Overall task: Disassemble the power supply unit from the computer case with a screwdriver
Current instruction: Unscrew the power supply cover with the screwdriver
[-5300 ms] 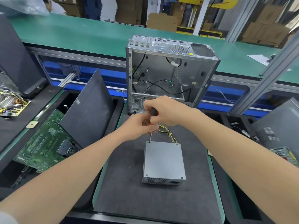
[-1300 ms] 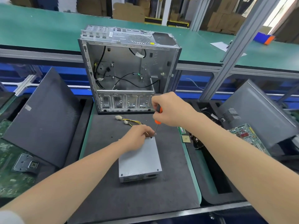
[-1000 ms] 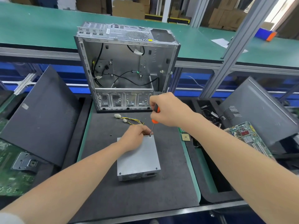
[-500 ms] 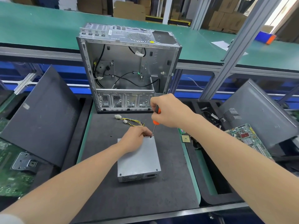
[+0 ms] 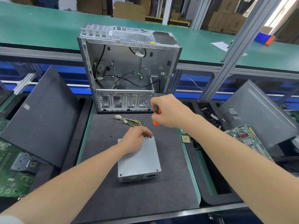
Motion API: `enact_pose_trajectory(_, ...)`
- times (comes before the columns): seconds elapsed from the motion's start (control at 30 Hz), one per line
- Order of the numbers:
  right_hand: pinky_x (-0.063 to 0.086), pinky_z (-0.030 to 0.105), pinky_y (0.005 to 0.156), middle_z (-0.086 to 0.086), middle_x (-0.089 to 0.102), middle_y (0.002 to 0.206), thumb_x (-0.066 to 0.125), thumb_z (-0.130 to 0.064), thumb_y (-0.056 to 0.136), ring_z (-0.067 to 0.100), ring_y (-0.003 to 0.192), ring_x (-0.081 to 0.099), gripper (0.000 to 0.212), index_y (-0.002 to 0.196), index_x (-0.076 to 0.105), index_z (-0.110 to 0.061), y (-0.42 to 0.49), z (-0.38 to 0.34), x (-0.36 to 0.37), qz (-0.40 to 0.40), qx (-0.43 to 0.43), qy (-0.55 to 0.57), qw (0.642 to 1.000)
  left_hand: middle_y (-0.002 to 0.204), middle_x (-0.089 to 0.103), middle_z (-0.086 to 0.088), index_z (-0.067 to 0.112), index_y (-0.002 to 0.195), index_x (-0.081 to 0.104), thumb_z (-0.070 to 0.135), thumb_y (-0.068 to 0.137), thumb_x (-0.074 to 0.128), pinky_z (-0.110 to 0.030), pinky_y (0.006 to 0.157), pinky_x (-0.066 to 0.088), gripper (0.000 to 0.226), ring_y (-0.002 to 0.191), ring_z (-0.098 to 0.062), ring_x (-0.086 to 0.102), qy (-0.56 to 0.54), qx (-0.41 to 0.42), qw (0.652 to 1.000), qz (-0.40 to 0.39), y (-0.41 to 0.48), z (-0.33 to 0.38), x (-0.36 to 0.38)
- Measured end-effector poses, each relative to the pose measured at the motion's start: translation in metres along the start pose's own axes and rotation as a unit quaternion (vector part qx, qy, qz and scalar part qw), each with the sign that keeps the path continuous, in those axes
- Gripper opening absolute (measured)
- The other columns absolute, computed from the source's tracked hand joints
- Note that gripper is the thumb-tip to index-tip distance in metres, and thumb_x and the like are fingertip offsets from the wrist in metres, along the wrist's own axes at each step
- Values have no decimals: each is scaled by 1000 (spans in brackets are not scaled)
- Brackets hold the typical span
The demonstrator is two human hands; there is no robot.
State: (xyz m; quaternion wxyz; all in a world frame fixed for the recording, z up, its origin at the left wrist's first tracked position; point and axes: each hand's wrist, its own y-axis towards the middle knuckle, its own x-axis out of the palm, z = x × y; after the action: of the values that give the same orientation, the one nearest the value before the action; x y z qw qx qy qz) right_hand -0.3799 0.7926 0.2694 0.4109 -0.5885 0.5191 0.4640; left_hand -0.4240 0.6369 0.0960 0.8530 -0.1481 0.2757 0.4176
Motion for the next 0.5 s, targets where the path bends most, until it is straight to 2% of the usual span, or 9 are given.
enact_pose_trajectory(0.2, 58, 46, 74, -1, 62, 84, 62, -20, 88, 24, 84, 59, 6, 90, 58, -16, 1, -1, 0, -9, 3, -26, 1000, 109, 76, -4, 11, 107, 78, -16, 87, 37, -37, 102, 51, 53, 108, -19, 69, 0, 6, 1000, -2, -2, 4, -1)
enact_pose_trajectory(0.3, 58, 45, 74, 8, 64, 92, 56, -34, 98, 31, 86, 62, 21, 94, 57, -13, 4, -4, 1, -7, 15, -63, 998, 101, 77, 2, 15, 107, 77, -12, 89, 45, -35, 98, 53, 46, 101, -14, 70, -33, 17, 999, -1, -4, 7, -1)
enact_pose_trajectory(0.4, 60, 46, 70, 12, 63, 88, 54, -29, 100, 35, 80, 65, 24, 94, 59, -6, 9, -6, 0, -8, 20, -84, 996, 99, 78, 11, 25, 108, 75, 2, 95, 62, -29, 93, 56, 30, 95, -10, 72, -101, 29, 994, 3, -4, 14, -3)
enact_pose_trajectory(0.5, 56, 40, 57, 10, 58, 80, 57, -31, 99, 31, 70, 63, 29, 82, 56, -7, 11, -5, -3, -7, 37, -91, 995, 100, 77, 12, 28, 102, 73, 6, 97, 68, -36, 87, 61, 23, 86, -15, 73, -133, 41, 990, 10, -1, 20, -3)
